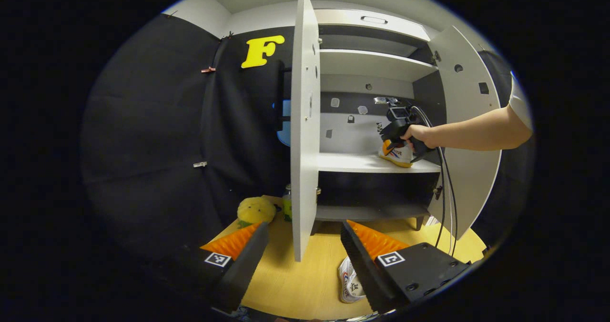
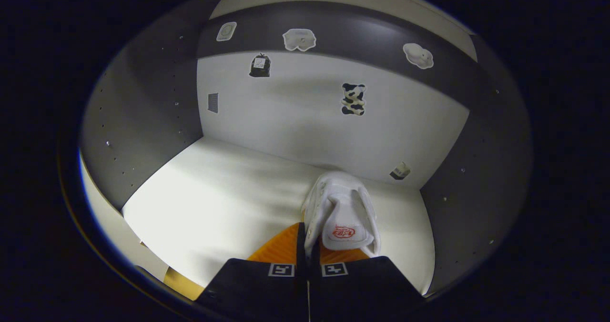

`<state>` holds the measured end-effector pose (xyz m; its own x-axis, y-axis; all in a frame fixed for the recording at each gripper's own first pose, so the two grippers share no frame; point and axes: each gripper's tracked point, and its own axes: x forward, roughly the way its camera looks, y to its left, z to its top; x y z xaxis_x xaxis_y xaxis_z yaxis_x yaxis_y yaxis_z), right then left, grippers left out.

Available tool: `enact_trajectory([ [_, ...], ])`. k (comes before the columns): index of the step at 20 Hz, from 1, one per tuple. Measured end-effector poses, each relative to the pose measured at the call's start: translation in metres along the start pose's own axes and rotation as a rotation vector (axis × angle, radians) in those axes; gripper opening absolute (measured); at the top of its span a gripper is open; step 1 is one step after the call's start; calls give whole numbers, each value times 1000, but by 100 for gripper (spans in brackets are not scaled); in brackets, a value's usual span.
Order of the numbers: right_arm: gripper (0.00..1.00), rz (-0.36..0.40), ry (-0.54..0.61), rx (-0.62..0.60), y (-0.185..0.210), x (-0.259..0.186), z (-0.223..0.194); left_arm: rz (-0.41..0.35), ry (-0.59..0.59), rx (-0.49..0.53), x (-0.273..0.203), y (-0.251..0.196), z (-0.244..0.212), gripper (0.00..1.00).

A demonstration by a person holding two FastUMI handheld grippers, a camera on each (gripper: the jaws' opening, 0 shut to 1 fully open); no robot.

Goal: Grab one shoe with the right hand and put it into the shoe cabinet, grab the other shoe with the left hand and put it into the shoe cabinet; then close the right door with the right hand and the left door with the left hand.

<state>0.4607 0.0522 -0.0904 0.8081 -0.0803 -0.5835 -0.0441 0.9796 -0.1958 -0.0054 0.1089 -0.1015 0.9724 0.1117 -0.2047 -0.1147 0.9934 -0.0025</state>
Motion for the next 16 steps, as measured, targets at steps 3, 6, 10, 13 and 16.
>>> enact_trajectory([
  [3,18,-22,-2,-40,-1,-1,-2,34,-6,-18,-7,9,1,95],
  [6,42,36,7,16,15,-15,-3,45,-24,-15,-10,14,7,95],
  [10,87,76,-61,29,27,-49,3,31,-31,8,-10,13,4,95],
  [13,99,92,-150,20,35,-90,10,-12,-30,12,-11,8,0,95],
  [16,99,98,-242,36,41,-136,10,-63,-16,19,-11,6,-10,95],
])
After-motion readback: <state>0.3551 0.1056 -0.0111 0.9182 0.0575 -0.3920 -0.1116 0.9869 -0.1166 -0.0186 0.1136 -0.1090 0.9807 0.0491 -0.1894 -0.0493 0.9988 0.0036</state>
